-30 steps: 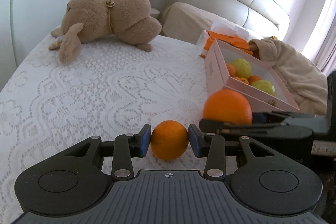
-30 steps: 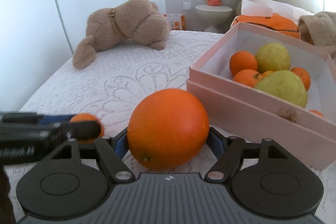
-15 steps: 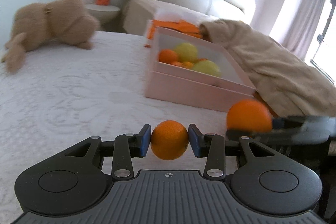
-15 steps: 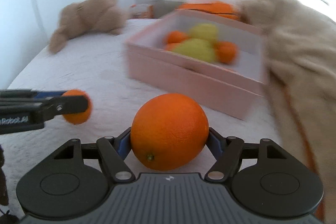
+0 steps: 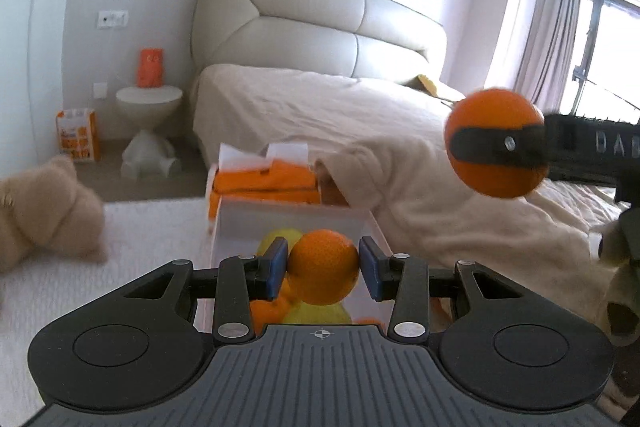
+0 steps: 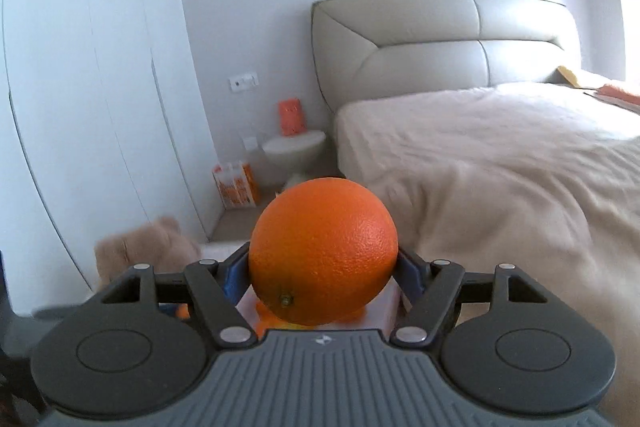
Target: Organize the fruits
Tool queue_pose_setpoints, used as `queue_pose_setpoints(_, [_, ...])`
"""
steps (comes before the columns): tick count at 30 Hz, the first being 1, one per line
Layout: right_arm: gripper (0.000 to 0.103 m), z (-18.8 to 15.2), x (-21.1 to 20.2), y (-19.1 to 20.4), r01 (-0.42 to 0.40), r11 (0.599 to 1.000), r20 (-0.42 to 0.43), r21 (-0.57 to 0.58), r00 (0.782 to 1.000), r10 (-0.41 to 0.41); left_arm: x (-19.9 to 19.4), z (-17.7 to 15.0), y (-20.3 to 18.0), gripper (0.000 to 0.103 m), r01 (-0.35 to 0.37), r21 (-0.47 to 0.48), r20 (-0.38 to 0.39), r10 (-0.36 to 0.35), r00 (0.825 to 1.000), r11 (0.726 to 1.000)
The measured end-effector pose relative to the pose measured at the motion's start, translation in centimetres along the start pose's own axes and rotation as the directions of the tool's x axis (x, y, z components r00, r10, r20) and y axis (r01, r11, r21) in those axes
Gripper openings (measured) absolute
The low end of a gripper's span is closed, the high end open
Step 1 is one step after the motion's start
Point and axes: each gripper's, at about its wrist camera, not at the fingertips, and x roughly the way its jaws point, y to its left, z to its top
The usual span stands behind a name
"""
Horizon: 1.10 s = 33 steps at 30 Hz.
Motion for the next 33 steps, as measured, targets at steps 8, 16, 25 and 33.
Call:
queue_pose_setpoints(8, [0.072,1.3,6.7,-0.1,0.032,0.999,-0.06,-0.035,0.998,-0.034,6.3,-0.3,4.5,0.044,0.101,-0.158,-0.076,-0.114,0.991,0.982])
queue_pose_setpoints(16, [0.073,-2.6,14.3,-1.4,0.042,0.999,-0.228,-0.014,0.973,-0.044,8.3,-2.9,7.6,0.046,0.098,-0.181,-0.083,-0.114,0.99,0.979])
queue_pose_setpoints(25, [0.074,-6.5,18.7,-0.5,0.0,0.997,-0.34,0.077,0.94,0.026,3.3,-4.3,8.9,0.046,-0.05,-0.136,0.001,0.05,0.999,0.989])
queue_pose_setpoints(33, [0.074,-5.6,13.9,0.5,-0.036,0.999,-0.121,0.015,0.992,0.037,1.0,-6.8,8.9,0.046,-0.142,-0.074,-0.034,0.14,0.99,0.987])
